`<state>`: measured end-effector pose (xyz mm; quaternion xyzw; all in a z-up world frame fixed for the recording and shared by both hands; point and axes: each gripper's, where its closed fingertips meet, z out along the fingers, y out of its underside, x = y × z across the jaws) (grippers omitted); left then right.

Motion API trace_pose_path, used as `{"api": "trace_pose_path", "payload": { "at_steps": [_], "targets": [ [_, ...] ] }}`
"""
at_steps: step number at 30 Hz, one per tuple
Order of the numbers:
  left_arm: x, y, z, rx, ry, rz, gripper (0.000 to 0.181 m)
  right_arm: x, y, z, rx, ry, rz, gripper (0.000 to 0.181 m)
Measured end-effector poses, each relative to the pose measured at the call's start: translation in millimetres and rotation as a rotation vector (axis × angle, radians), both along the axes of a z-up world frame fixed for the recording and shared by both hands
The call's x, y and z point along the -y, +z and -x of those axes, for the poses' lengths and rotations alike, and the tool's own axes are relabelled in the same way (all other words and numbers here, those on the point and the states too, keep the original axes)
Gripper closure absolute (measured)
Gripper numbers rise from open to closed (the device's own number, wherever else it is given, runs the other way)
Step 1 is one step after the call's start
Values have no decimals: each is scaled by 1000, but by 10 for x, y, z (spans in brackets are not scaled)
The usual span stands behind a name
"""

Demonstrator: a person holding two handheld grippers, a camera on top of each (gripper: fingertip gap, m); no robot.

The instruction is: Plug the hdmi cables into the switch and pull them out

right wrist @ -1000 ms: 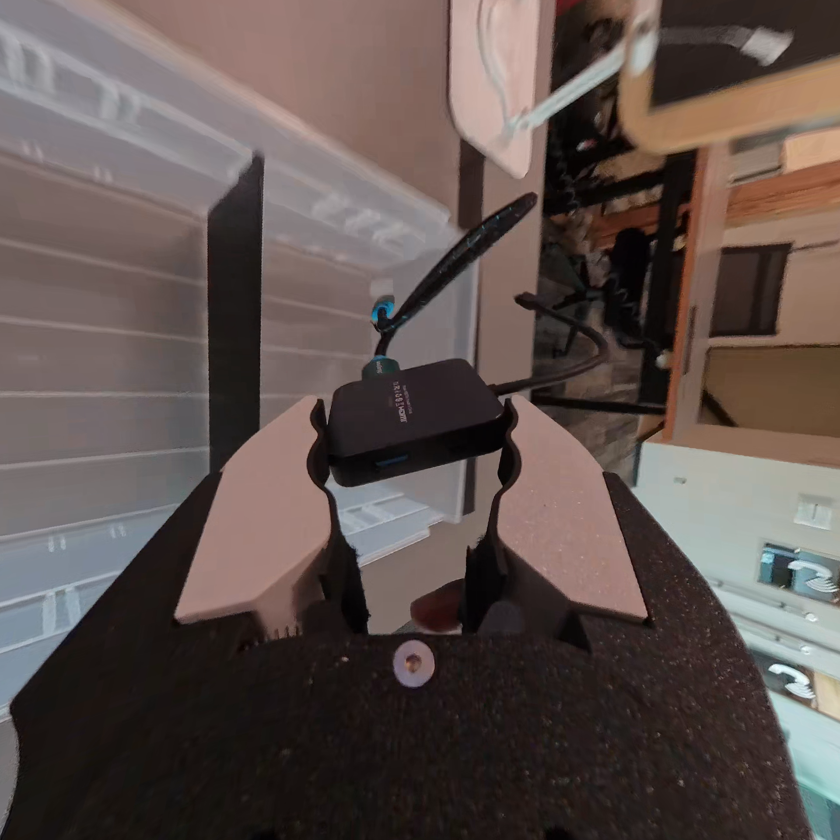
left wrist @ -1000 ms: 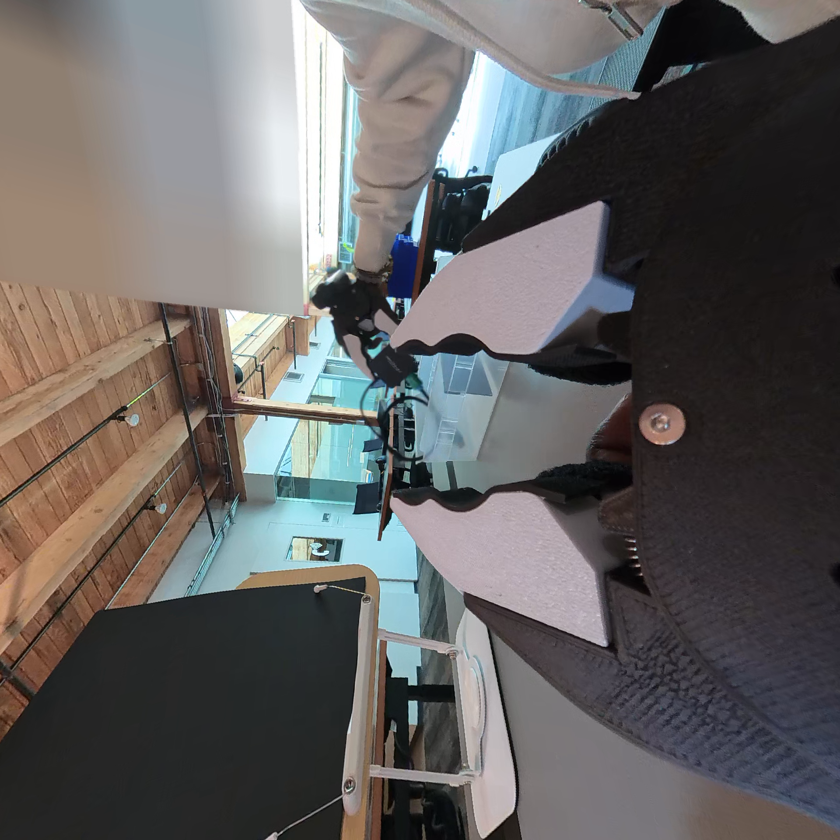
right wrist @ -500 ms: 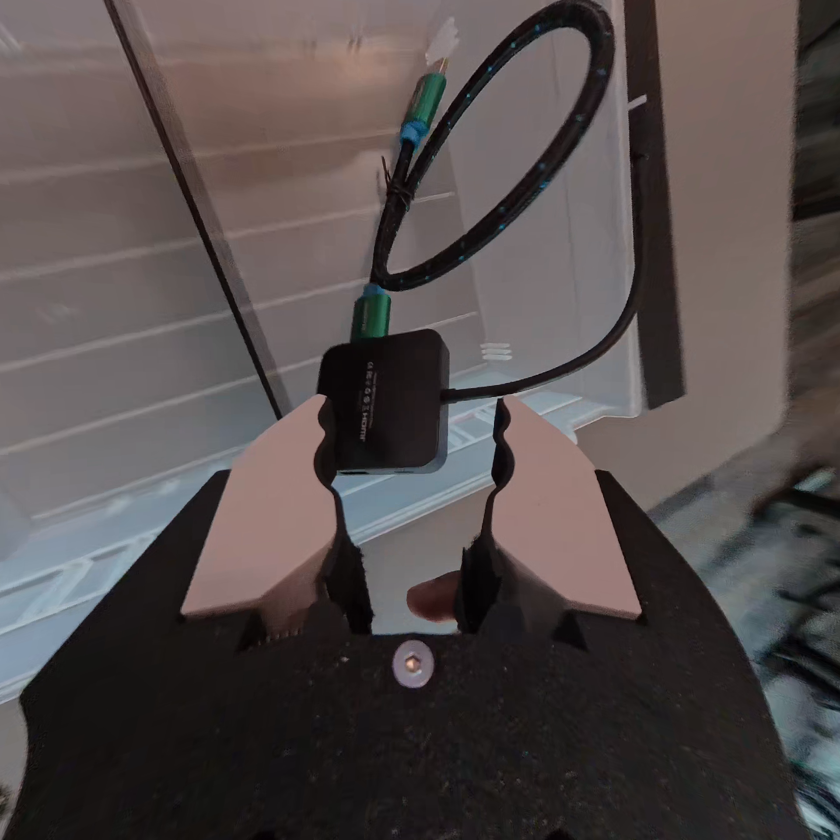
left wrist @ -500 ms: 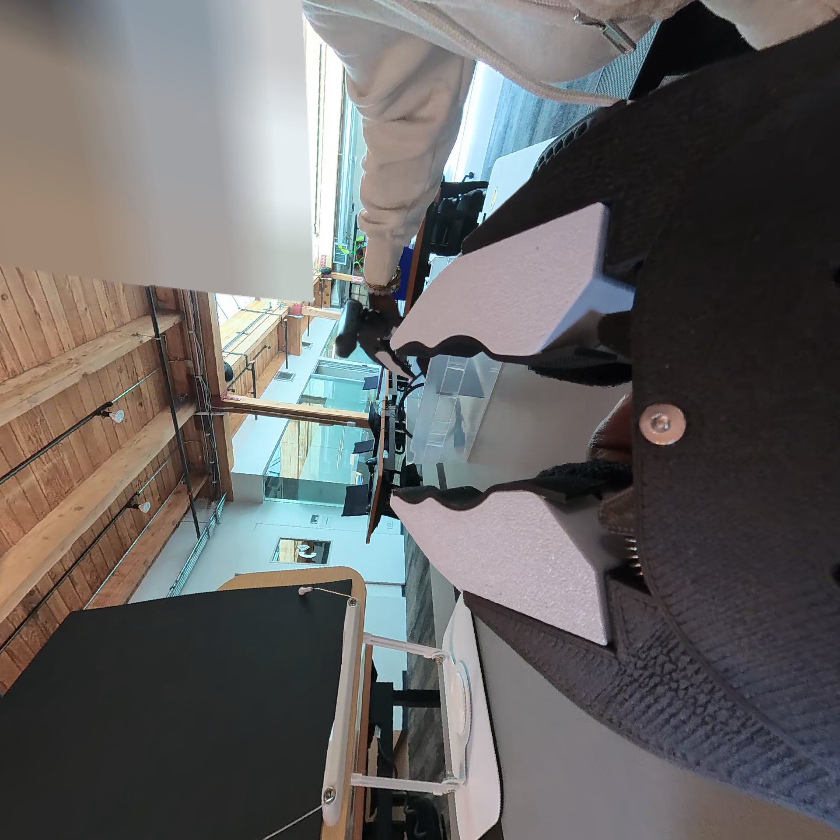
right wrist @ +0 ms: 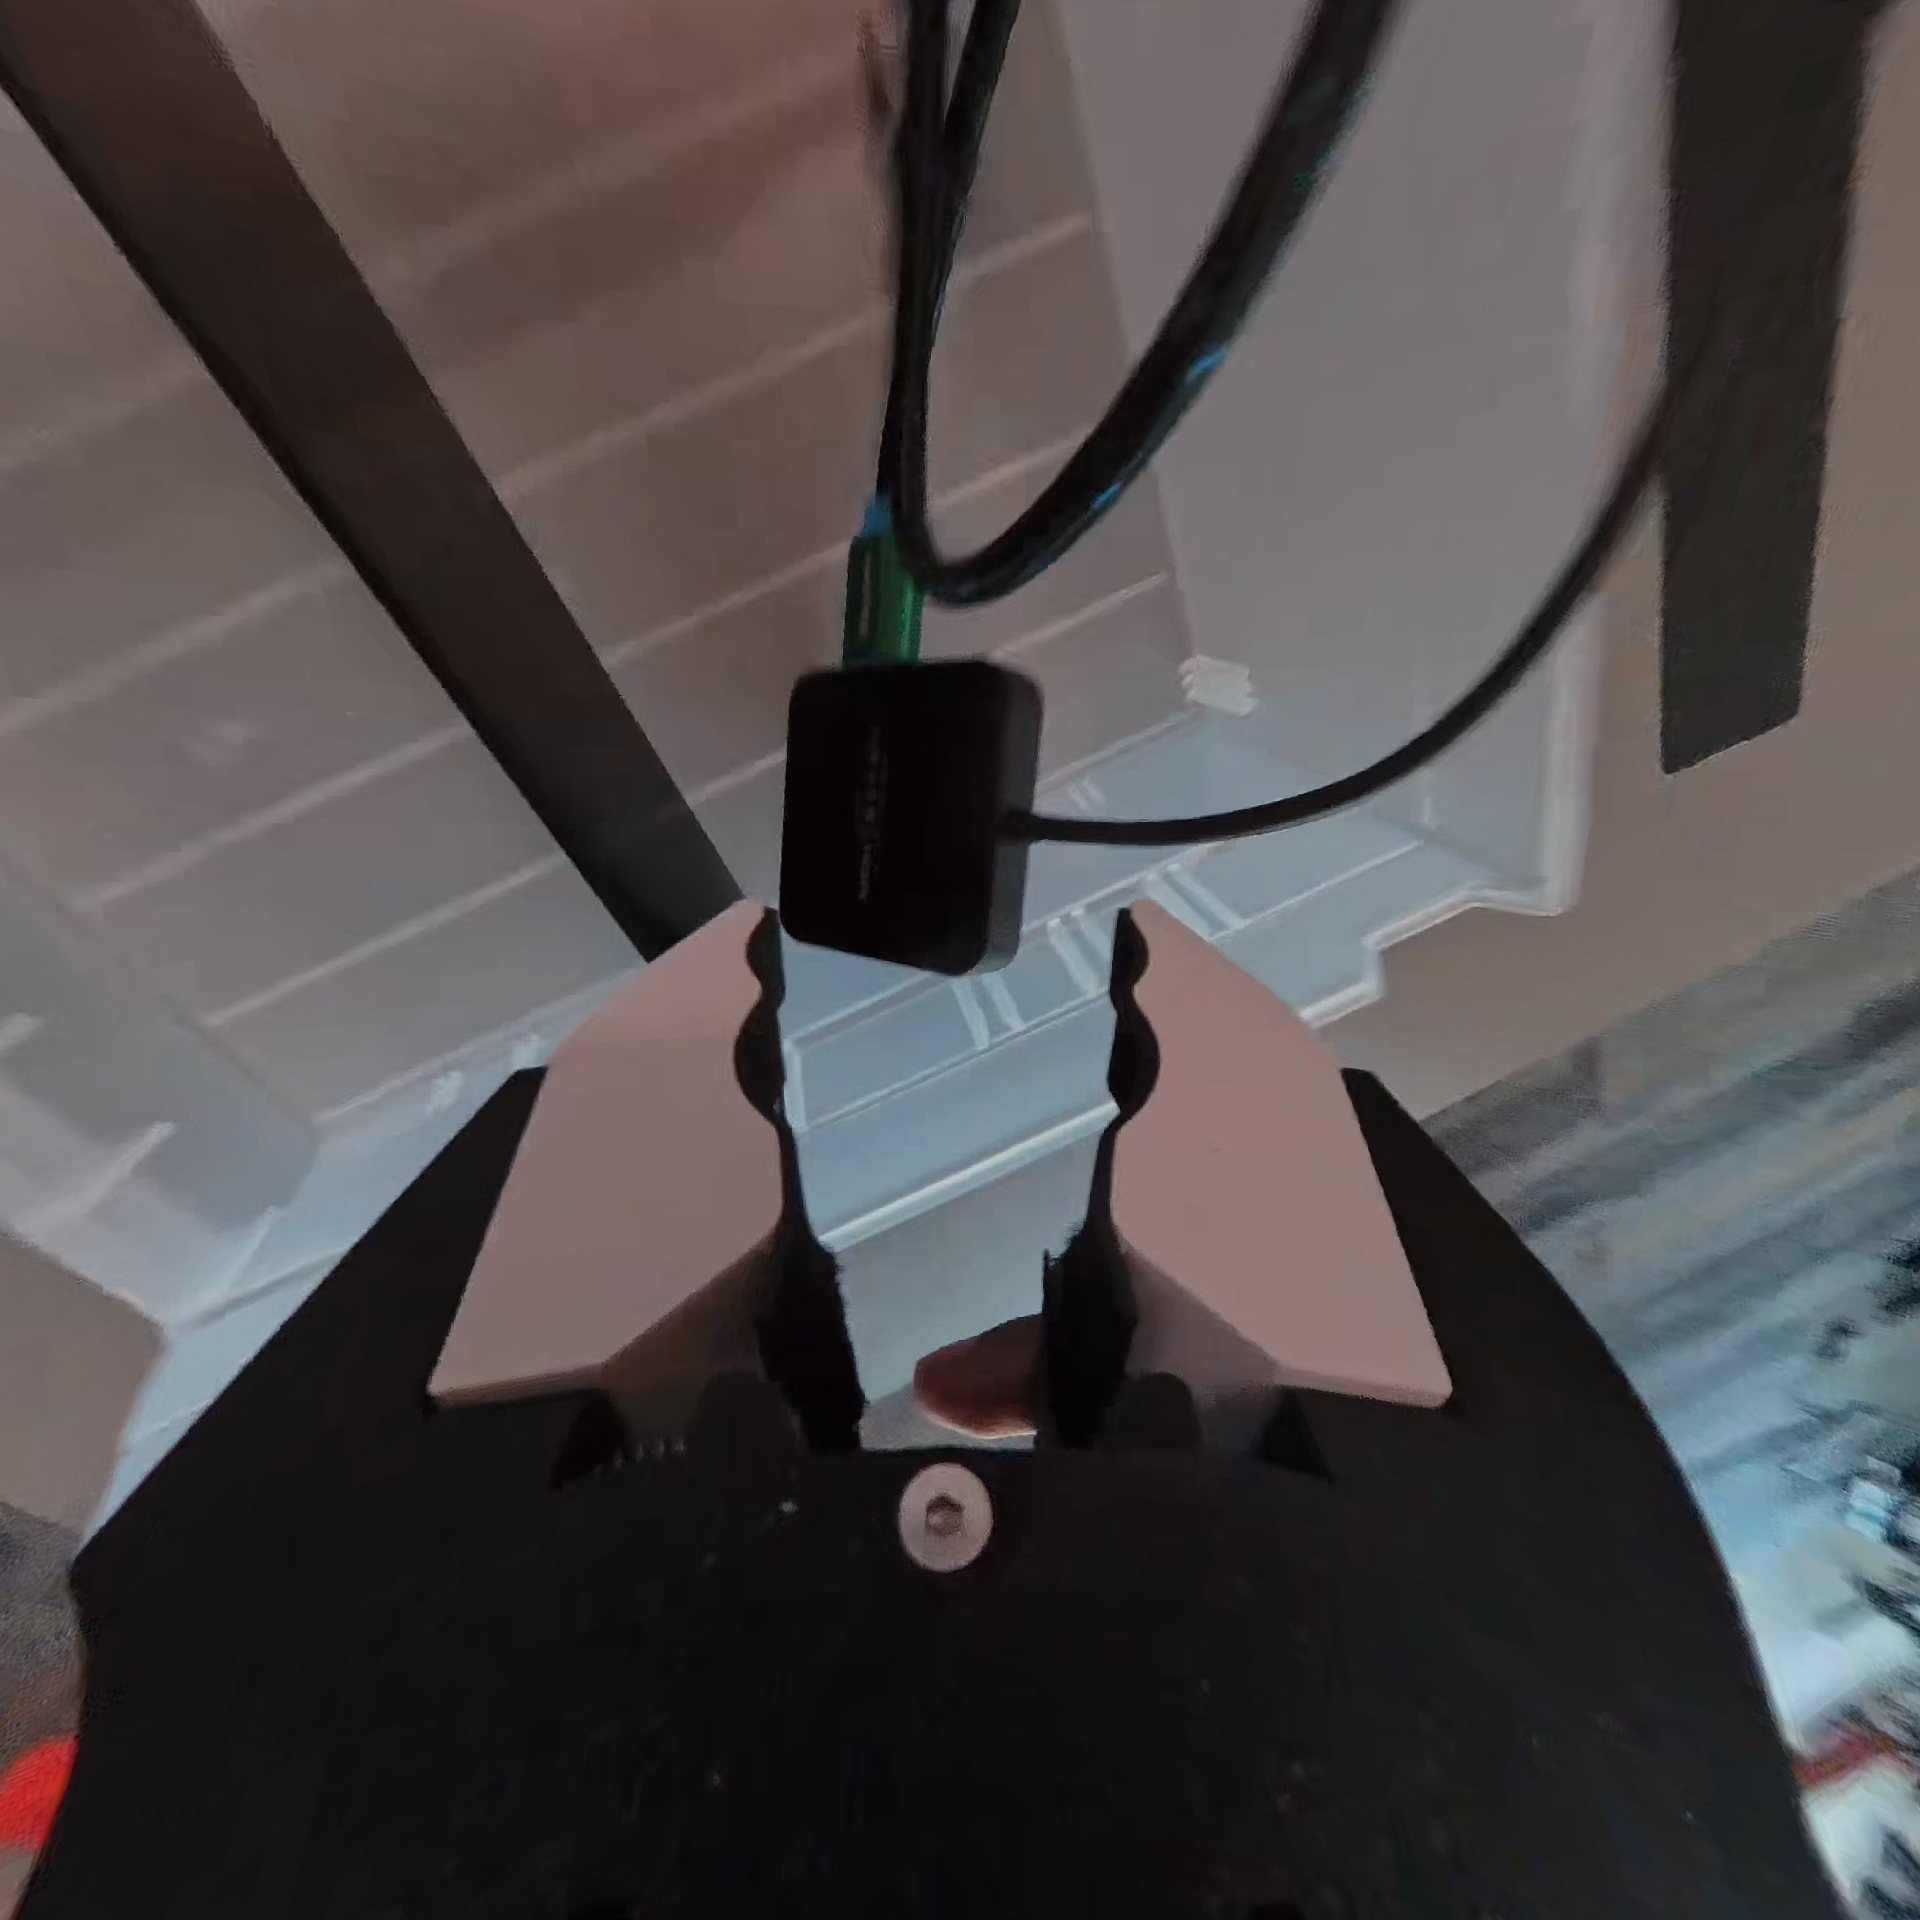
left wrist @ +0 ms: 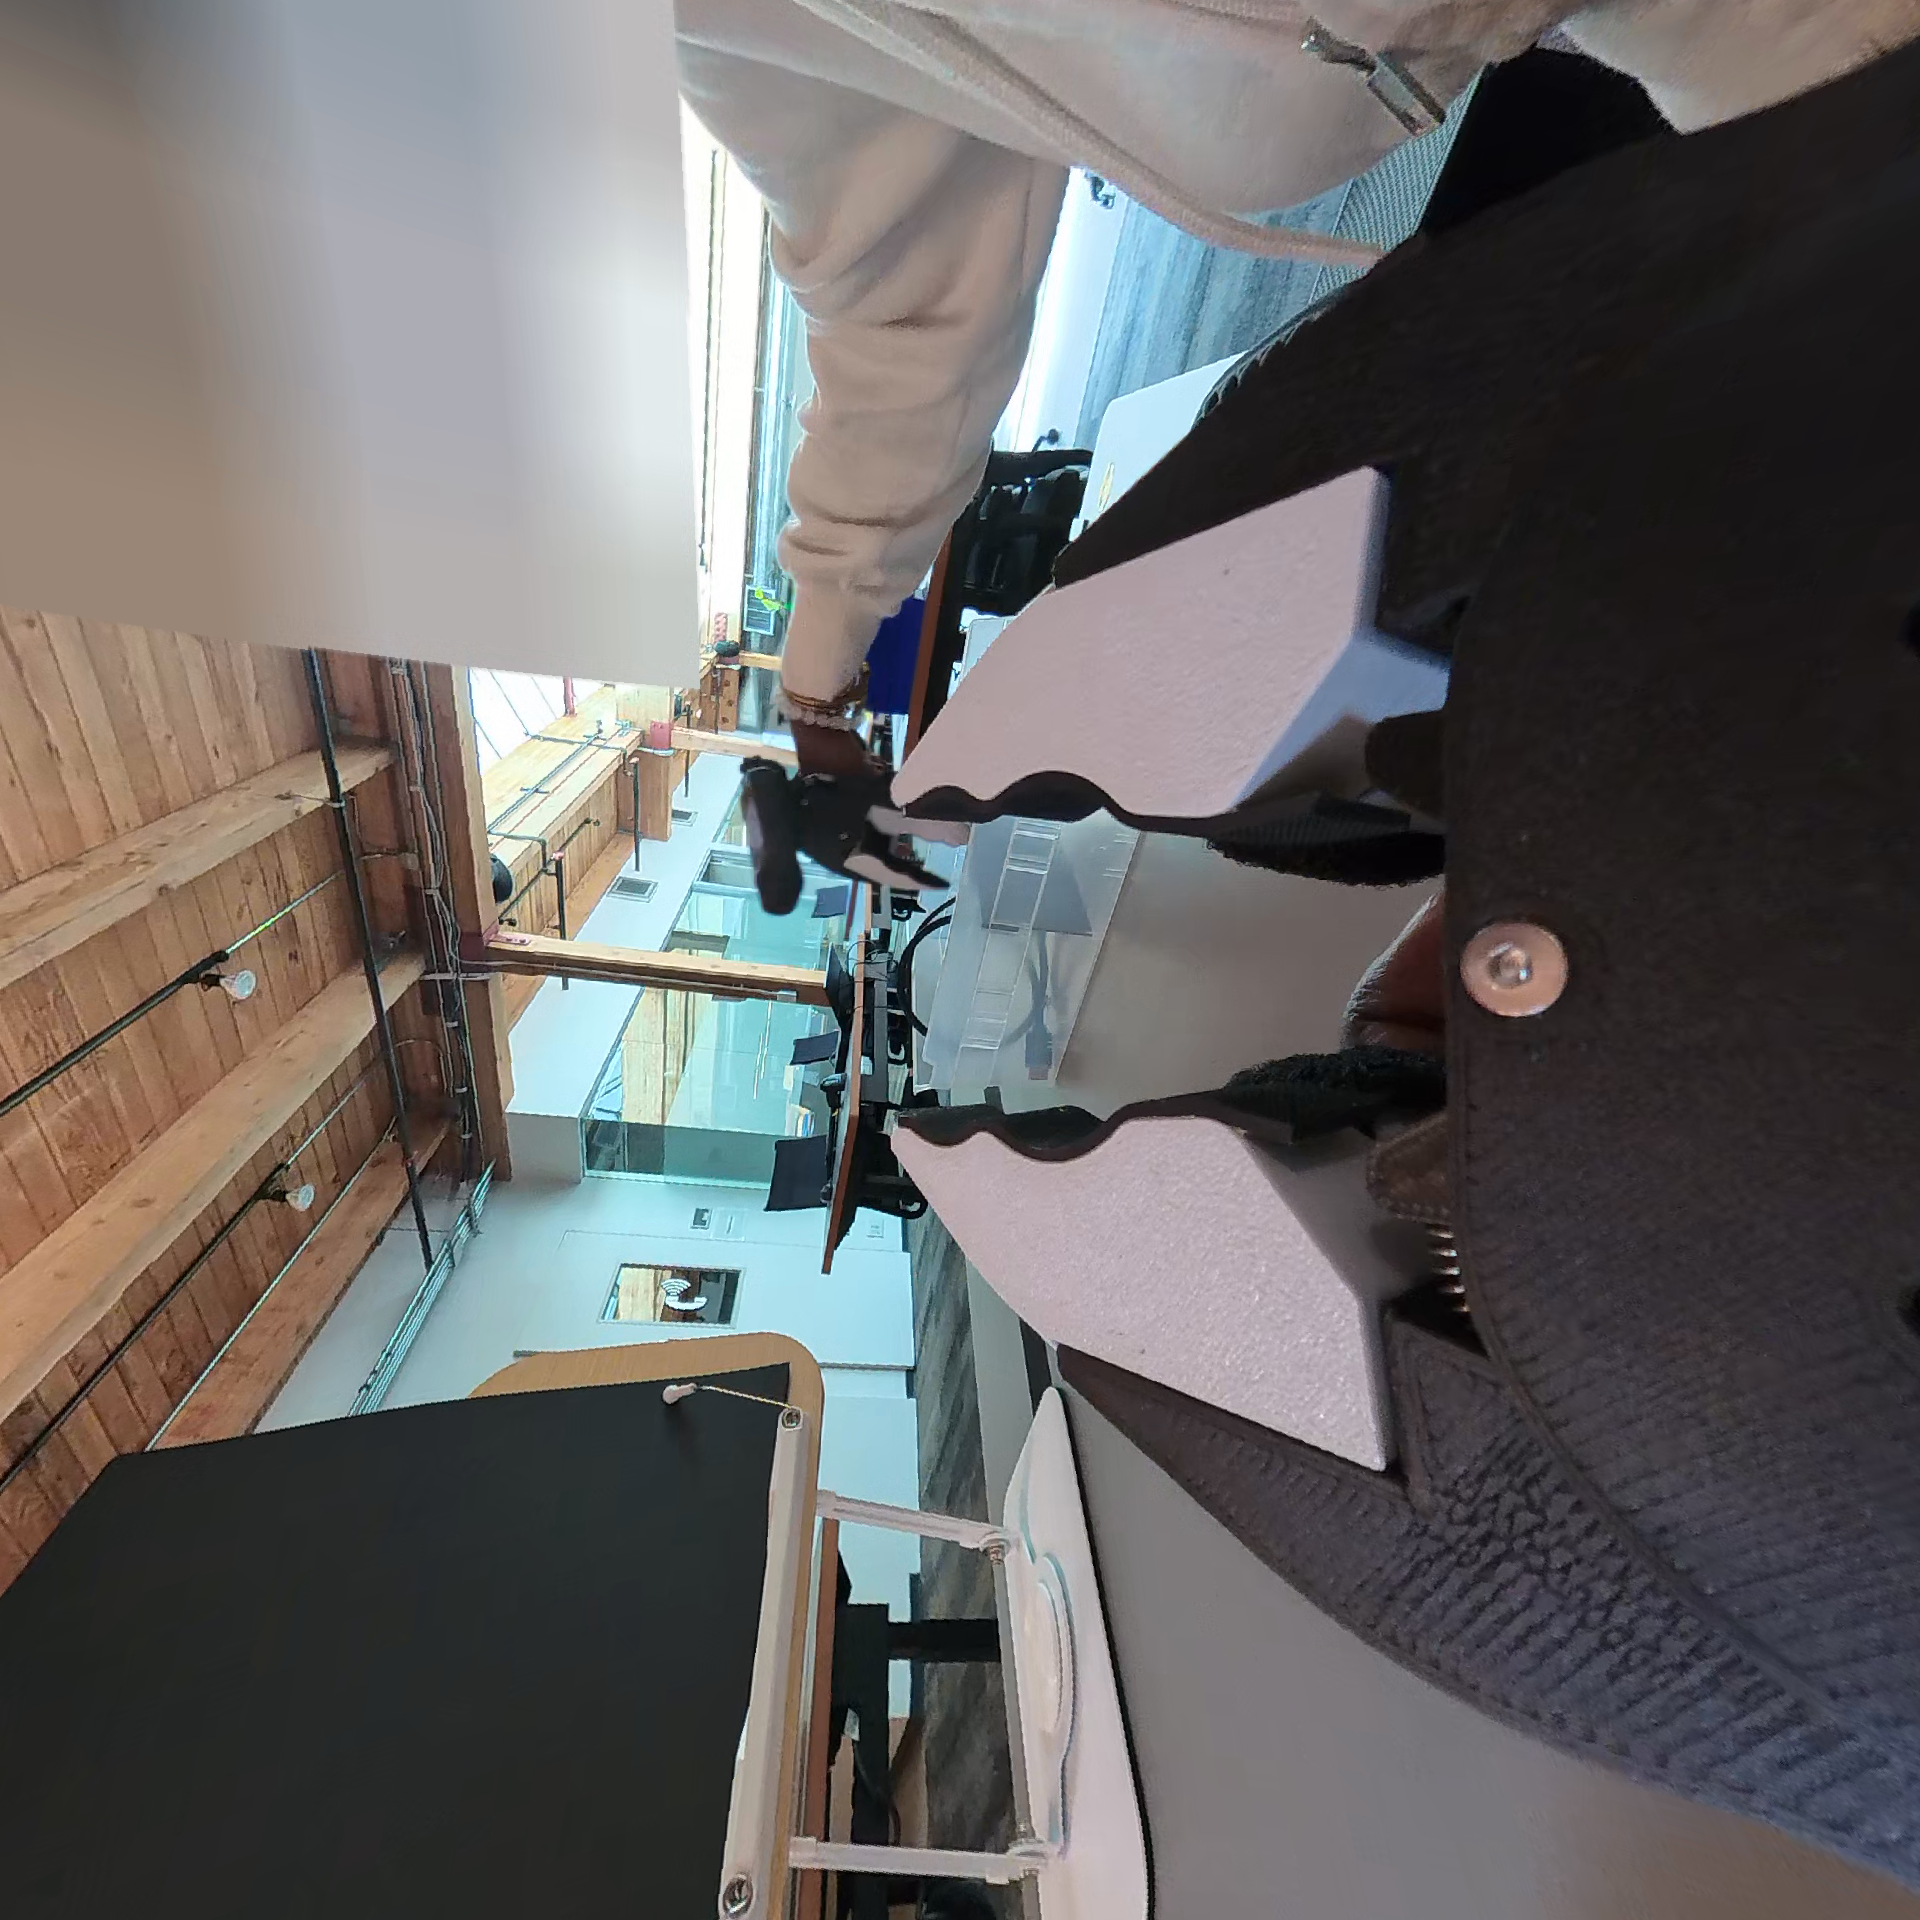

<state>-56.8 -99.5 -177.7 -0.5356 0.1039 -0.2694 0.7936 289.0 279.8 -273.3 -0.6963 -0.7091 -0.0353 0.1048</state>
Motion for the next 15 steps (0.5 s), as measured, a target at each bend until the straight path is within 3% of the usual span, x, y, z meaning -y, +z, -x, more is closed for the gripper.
{"api": "trace_pose_path", "payload": {
  "at_steps": [2,6,13,15],
  "targets": [
    [6,7,9,6,0,-4,129,-146,264,210,-146,-54,-11,118],
    [8,11,16,13,-3,-4,129,-663,702,605,-394,-105,-167,138],
    [-15,-36,4,0,-3,17,130,-946,238,941,-384,-251,61,146],
    [-22,-44,7,2,-3,21,130,-864,167,969,-377,-237,174,174]
  ]
}}
